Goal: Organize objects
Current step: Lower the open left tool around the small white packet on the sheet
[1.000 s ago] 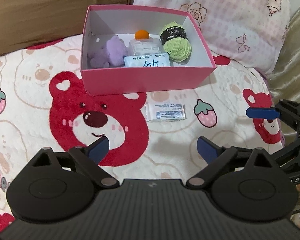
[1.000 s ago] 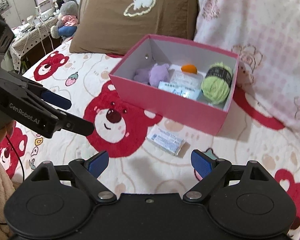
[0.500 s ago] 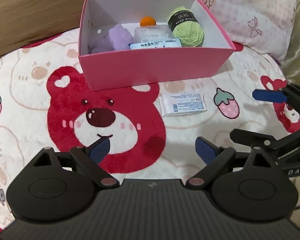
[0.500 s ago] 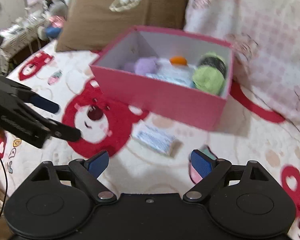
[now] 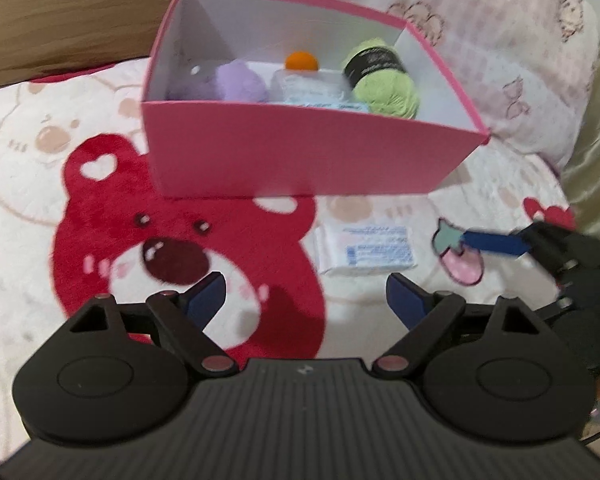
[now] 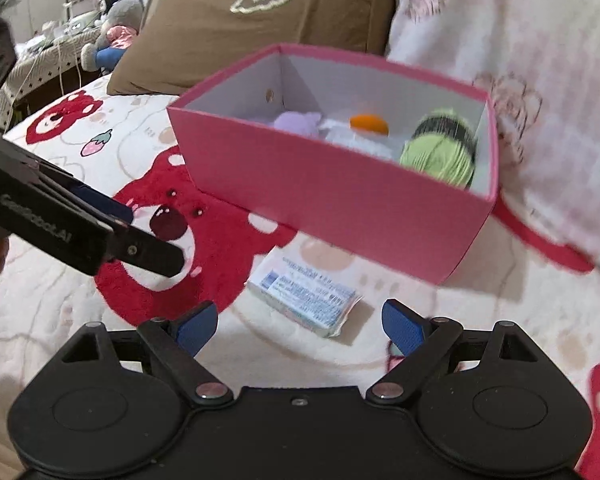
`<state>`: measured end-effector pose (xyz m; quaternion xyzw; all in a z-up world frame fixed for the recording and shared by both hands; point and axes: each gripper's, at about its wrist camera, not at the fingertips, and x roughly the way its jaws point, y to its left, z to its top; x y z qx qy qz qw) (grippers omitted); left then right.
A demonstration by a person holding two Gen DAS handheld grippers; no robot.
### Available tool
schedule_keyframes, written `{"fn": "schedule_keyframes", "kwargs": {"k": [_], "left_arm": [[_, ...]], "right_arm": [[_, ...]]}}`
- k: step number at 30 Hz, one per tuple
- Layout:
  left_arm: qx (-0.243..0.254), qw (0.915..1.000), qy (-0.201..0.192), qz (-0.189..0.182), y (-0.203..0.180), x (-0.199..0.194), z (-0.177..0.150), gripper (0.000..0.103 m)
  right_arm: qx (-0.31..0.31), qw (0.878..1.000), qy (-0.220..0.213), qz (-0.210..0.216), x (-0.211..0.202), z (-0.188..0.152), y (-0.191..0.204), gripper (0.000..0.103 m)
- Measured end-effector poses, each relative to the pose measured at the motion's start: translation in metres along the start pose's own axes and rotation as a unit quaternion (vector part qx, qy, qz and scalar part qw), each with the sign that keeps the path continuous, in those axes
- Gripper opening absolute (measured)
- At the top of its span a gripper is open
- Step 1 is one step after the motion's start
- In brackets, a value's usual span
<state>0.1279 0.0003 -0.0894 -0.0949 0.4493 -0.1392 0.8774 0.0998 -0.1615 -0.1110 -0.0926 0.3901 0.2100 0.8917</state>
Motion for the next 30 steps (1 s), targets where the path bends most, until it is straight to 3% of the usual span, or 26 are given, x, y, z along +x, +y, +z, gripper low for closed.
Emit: {"fn": "schedule_keyframes", "kwargs": {"k": [2, 5, 8, 13, 22, 25, 30], "left_arm": [[0.000, 0.9999, -0.010, -0.011, -0.002, 0.005, 0.000, 0.082], [0.006, 0.9999, -0.008, -0.003, -0.008, 0.016, -0.002, 0.067], [0.005, 0.9999, 0.000, -0.011, -0.009, 0.027, -0.007, 0.066], [-0.008, 0.9996, -0.011, -0.024, -0.006, 0.034, -0.008, 0.065], [-0.017, 0.9993, -0.011, -0.033, -0.002, 0.057, -0.001, 0.065], [-0.024, 0.9984, -0.006, -0.050, -0.001, 0.064, -0.002, 0.051], [-0.014, 0.9979, 0.000, -0.063, -0.004, 0.072, -0.008, 0.037]], "right_arm": [[0.021, 1.000, 0.003, 0.011, 0.009, -0.003, -0.003, 0.092], [0.046, 0.999, 0.006, 0.022, 0.019, -0.008, -0.006, 0.091], [0.053, 0.999, 0.010, 0.000, 0.028, -0.010, -0.005, 0.090], [0.081, 0.997, 0.012, 0.000, 0.035, -0.014, -0.009, 0.089], [0.036, 0.999, 0.019, 0.011, 0.045, -0.018, -0.004, 0.084], [0.050, 0.998, 0.020, 0.016, 0.050, -0.017, -0.009, 0.084], [0.066, 0.997, 0.027, 0.030, 0.062, -0.016, -0.011, 0.076]]}}
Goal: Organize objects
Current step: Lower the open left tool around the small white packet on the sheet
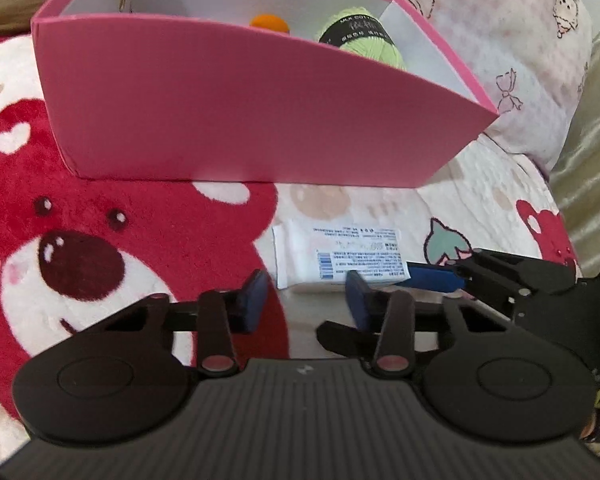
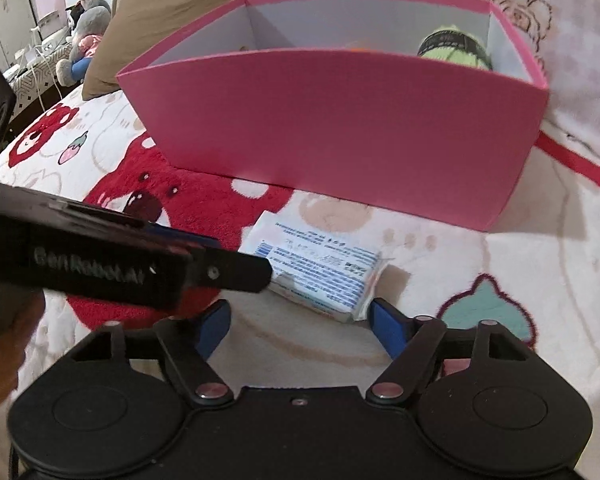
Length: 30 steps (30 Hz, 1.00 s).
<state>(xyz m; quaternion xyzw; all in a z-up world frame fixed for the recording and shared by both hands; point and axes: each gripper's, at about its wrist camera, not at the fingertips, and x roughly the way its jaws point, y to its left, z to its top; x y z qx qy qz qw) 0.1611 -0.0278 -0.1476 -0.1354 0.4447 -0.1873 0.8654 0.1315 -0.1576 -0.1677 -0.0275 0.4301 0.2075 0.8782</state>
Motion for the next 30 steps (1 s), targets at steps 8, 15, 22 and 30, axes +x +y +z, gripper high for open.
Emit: {"fn": "schedule_keyframes", "kwargs": {"k": [8, 15, 22, 30], "left_arm": [[0.011, 0.9993, 0.028, -0.022, 0.000, -0.005, 0.006, 0.037], [-0.026, 0.9929, 0.112, -0.031, 0.007, -0.008, 0.002, 0.039], [-0.043, 0.9900, 0.131, -0.031, 0.017, -0.014, 0.003, 0.040], [-0.064, 0.9950, 0.073, -0.026, 0.025, -0.020, 0.003, 0.040]], "right_arm": [[-0.071, 0.997, -0.006, -0.023, 0.000, -0.006, 0.021, 0.076], [-0.090, 0.996, 0.001, 0.003, -0.008, -0.004, 0.026, 0.078], [-0.075, 0.997, 0.000, 0.009, -0.003, -0.013, 0.026, 0.083], [-0.047, 0.999, -0.012, -0.002, -0.014, -0.020, 0.026, 0.088]]}}
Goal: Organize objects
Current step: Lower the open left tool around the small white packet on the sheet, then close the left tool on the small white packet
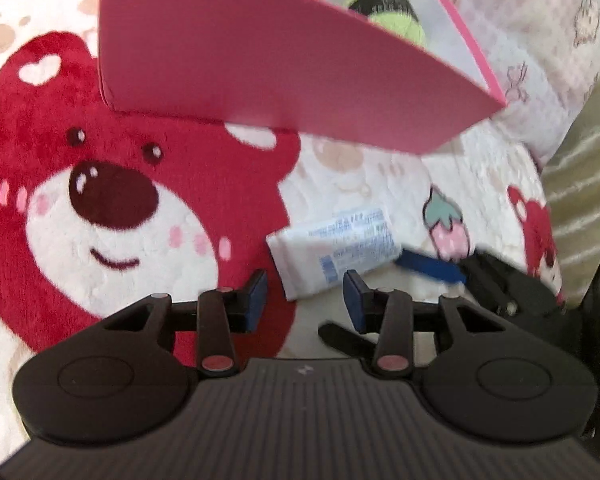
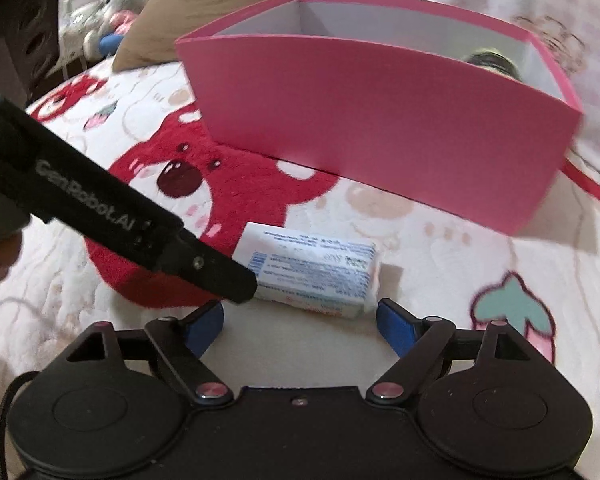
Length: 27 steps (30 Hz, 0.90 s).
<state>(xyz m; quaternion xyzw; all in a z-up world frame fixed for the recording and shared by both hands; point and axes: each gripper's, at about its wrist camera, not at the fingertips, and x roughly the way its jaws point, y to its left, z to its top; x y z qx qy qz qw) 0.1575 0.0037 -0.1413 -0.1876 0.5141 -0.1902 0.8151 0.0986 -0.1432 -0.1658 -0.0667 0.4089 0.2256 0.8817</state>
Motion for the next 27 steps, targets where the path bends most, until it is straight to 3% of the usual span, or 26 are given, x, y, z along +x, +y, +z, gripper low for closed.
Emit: {"fn": "schedule_keyframes", "kwargs": {"k": [8, 12, 16, 22, 27], "left_arm": [[-0.050, 0.9976, -0.028, -0.037, 0.018, 0.004, 0.004, 0.037], [-0.082, 0.9946, -0.033, -0.055, 0.027, 0.009, -0.001, 0.029], [-0.071, 0.9958, -0.037, -0.044, 0.026, 0.013, -0.005, 0.027], [-0.063, 0.9964, -0.036, -0.043, 0.022, 0.016, -0.005, 0.027], [-0.059, 0.9967, -0.026, -0.051, 0.016, 0.016, -0.007, 0.027]], "right_arm": [[0.029, 1.000, -0.006, 0.004, 0.004, 0.002, -0.001, 0.089], [0.059, 0.998, 0.002, 0.008, 0.015, 0.006, -0.004, 0.094], [0.072, 0.997, -0.008, 0.011, 0.015, 0.004, -0.006, 0.094], [0.057, 0.998, -0.006, -0.017, 0.020, 0.008, 0.002, 0.094], [0.048, 0.998, -0.016, -0.037, 0.019, 0.005, 0.005, 0.085]]}}
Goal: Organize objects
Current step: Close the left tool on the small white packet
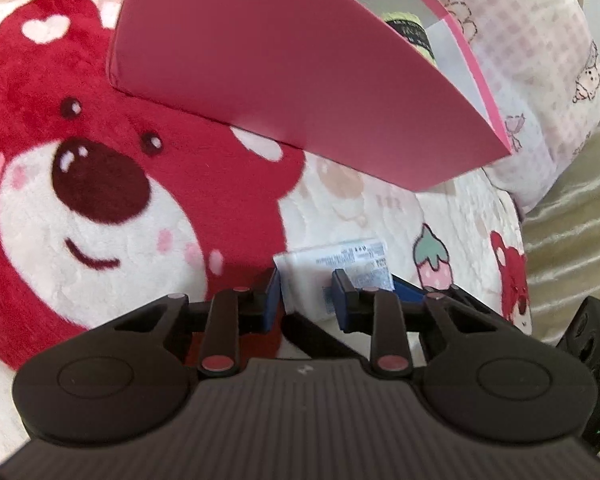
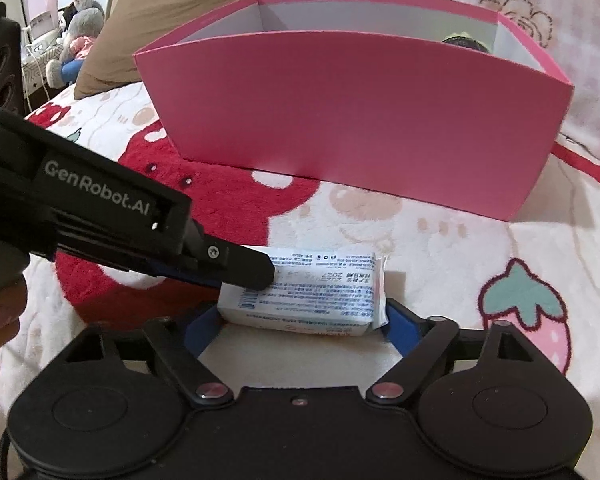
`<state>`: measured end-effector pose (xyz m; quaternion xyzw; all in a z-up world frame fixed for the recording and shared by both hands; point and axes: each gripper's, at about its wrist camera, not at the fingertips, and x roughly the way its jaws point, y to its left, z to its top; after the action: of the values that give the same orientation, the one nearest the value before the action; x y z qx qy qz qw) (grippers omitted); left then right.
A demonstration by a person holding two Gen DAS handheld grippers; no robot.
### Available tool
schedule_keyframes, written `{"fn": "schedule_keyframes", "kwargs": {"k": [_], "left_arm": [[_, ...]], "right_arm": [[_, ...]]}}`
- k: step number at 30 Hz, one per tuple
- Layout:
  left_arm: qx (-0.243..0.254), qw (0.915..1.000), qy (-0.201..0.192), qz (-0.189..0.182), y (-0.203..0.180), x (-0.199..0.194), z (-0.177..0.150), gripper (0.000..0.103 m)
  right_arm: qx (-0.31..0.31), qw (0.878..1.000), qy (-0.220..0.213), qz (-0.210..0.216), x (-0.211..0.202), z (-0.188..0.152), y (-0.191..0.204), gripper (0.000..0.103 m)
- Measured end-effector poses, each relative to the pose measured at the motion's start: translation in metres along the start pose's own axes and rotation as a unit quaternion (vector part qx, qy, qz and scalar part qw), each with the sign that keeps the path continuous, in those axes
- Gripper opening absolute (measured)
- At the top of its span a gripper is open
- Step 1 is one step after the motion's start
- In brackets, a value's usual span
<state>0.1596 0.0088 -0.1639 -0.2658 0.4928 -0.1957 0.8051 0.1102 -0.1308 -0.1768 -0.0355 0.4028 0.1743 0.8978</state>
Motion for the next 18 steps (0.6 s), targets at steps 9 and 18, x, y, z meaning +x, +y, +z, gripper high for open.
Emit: {"fn": "schedule_keyframes", "kwargs": {"k": [9, 18], "left_arm": [[0.045, 0.9978, 0.033, 0.037, -0.014, -0.006, 0.002, 0.029], [0.050, 0.9958, 0.053, 0.056, -0.022, -0.023, 0.006, 0.031]], "right_arm": [[0.003, 1.000, 0.004, -0.007, -0.008, 0.007, 0.006, 0.081], [0.000, 1.000, 0.025, 0.014, -0.012, 0.015, 0.018, 0.081]]}}
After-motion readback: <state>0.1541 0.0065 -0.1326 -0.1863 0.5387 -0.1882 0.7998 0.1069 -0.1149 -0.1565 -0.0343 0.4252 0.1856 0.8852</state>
